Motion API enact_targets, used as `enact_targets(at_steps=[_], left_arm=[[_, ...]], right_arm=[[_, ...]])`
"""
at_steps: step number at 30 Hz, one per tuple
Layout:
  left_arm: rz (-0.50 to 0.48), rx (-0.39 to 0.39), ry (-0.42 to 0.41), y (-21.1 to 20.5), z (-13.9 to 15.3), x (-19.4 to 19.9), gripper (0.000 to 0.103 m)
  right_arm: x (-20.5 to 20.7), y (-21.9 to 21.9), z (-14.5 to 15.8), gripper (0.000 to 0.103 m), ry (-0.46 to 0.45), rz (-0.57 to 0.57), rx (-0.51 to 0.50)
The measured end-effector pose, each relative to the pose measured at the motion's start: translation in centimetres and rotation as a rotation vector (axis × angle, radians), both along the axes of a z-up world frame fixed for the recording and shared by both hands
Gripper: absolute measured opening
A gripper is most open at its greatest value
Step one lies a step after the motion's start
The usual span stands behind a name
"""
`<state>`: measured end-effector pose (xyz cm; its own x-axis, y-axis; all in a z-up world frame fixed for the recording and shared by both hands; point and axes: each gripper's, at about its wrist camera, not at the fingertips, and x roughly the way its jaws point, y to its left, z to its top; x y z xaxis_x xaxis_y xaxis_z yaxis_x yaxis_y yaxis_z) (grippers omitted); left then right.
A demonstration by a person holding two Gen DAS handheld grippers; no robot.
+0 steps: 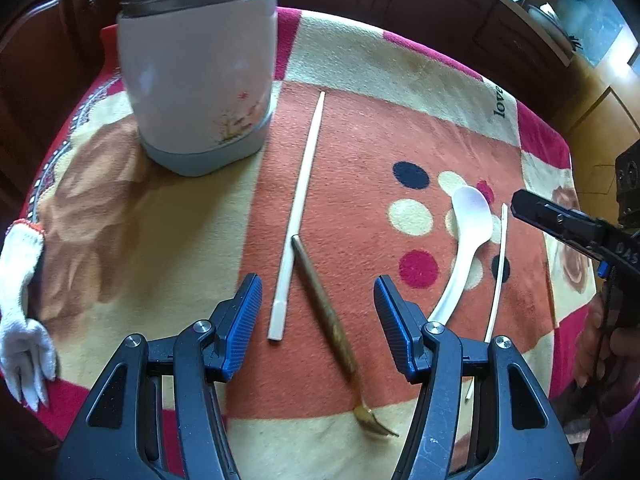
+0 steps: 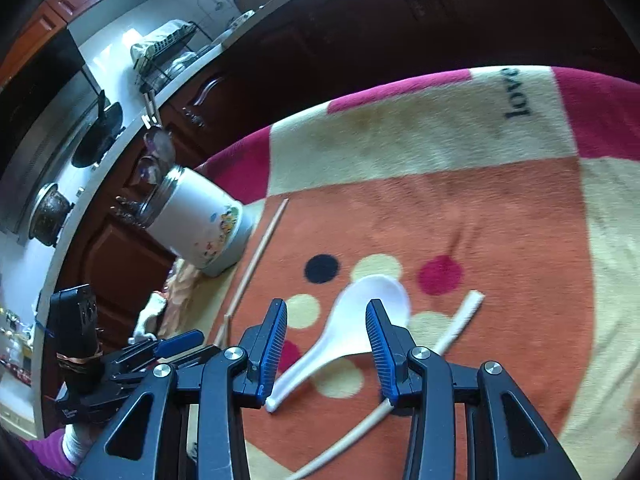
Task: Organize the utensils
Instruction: 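Move both grippers back over the remaining chopstick, fork and white spoon, then close the left gripper on the white chopstick while the right grasps the white spoon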
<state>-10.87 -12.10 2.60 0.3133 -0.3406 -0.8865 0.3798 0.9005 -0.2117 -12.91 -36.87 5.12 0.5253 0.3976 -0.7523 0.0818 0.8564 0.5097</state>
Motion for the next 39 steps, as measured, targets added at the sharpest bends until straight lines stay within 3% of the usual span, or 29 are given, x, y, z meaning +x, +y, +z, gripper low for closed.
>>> enact_targets(at_steps=[7,14,19,25,26,27,30,33,35,39], left_arm=[[-0.02,0.001,0.007,-1.0,-0.4,0.5,0.058],[-0.021,0.013,0.013,-0.9,-0.9,0.9,0.057],[-0.028,0.019,0.009,-1.0,-0.9,0.9,0.057],[-0.033,0.024,0.0,-1.2,-1.0,1.0,0.057],[-0.033,0.023,-0.001,-1.2,-1.0,1.0,0.057],[-0.034,0.021,-0.002,-1.1,-1.0,1.0,0.057],[-0.031,0.048,-0.022,-1.1,-1.0,0.8,0.046],[-0.024,0.076,-0.042,-0.8,-1.0,0.7,0.019],[-0.025,0.052,-0.036,-0.5,-0.9,0.7,0.01],[-0.031,0.052,-0.06,-0.3,-0.4,0.2,0.009]], right_arm=[[1.9,-0.4,-1.9,0.039,0.038,0.052,-0.13],[2.9,0.2,-3.4,0.039,0.047,0.119,-0.19],[1.1,1.3,-3.3,0.035,0.065,0.193,-0.101],[1.2,0.2,-3.8,0.034,0.058,0.138,-0.036],[1.3,0.1,-3.9,0.033,0.05,0.131,-0.029],[1.4,0.2,-3.9,0.026,0.043,0.125,-0.031],[1.2,0.3,-4.1,0.009,0.045,0.113,-0.057],[0.5,0.6,-3.6,0.007,0.027,0.112,-0.069],[-0.1,0.6,-2.9,0.006,0.004,0.103,-0.074],[-0.8,0.5,-1.1,0.004,-0.04,0.085,-0.083]])
